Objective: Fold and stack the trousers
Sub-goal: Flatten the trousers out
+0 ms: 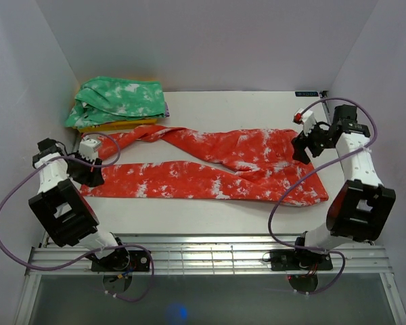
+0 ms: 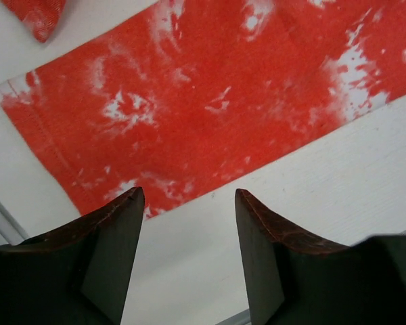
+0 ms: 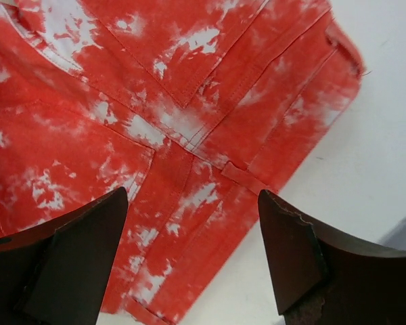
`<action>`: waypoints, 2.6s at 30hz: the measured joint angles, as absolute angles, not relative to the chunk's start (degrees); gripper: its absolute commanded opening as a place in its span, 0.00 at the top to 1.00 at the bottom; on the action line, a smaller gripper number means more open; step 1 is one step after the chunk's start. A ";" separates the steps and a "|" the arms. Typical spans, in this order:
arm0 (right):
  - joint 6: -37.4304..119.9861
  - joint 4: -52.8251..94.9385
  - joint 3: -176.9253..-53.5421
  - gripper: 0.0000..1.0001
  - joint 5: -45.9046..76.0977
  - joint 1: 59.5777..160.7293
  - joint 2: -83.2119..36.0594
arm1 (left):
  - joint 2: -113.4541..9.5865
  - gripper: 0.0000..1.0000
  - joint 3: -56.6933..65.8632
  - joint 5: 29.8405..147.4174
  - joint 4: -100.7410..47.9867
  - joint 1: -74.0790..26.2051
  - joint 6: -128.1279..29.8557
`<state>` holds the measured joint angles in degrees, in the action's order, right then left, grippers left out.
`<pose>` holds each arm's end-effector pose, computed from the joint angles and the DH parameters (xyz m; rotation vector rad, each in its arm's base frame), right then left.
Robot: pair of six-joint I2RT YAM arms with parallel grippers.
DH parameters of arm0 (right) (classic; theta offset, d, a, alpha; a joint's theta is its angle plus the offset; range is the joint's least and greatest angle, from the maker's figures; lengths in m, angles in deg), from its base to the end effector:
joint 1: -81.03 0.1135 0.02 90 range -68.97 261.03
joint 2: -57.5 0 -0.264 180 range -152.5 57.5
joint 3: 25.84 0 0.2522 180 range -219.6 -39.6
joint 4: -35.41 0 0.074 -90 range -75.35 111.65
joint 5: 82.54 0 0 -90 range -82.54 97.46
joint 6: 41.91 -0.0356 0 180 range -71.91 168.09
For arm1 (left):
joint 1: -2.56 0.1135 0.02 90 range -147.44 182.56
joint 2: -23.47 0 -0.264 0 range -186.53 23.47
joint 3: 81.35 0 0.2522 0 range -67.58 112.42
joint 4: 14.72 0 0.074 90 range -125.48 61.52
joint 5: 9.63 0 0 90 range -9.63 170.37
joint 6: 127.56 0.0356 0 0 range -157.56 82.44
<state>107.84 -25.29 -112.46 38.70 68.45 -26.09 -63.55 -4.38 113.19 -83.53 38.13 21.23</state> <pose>0.2951 -0.0469 0.3009 -1.1263 2.0989 0.1298 0.2347 0.1441 0.2312 0.5903 2.5060 -0.3311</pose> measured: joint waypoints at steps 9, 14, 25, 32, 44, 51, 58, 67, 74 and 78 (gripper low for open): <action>90.59 -15.06 -109.16 0.19 36.21 69.52 -39.31 | -68.29 0.42 -8.95 106.15 -75.81 34.57 12.03; 87.66 -9.90 -105.77 0.22 29.13 69.89 -42.09 | -69.43 0.43 -13.65 100.95 -74.22 34.57 11.81; 92.47 -4.81 -97.03 0.23 19.55 63.90 -39.16 | -65.50 0.50 -17.81 97.43 -72.21 38.38 14.08; 98.64 -9.44 -97.99 0.22 19.33 58.77 -36.95 | -64.71 0.43 -14.33 95.83 -82.02 41.85 18.82; 97.65 -18.93 -114.23 0.09 31.57 61.74 -36.51 | -64.10 0.23 6.00 114.28 -78.96 32.54 15.22; 96.76 -20.96 -115.50 0.07 31.99 61.76 -39.57 | -72.21 0.25 3.57 115.55 -69.41 22.09 13.18; 96.52 -21.96 -115.45 0.06 32.03 61.76 -39.62 | -82.50 0.30 2.39 110.06 -60.95 19.12 12.24; 96.49 -22.14 -114.47 0.06 33.00 61.76 -39.07 | -84.14 1.00 3.02 100.22 -56.80 14.84 12.35; 96.78 -22.42 -114.47 0.04 40.89 61.76 -32.43 | -84.34 1.00 29.65 104.36 -83.44 11.75 8.00; 95.77 -21.66 -114.51 0.04 49.08 62.79 -25.76 | -82.52 1.00 45.49 117.03 -93.73 11.03 1.45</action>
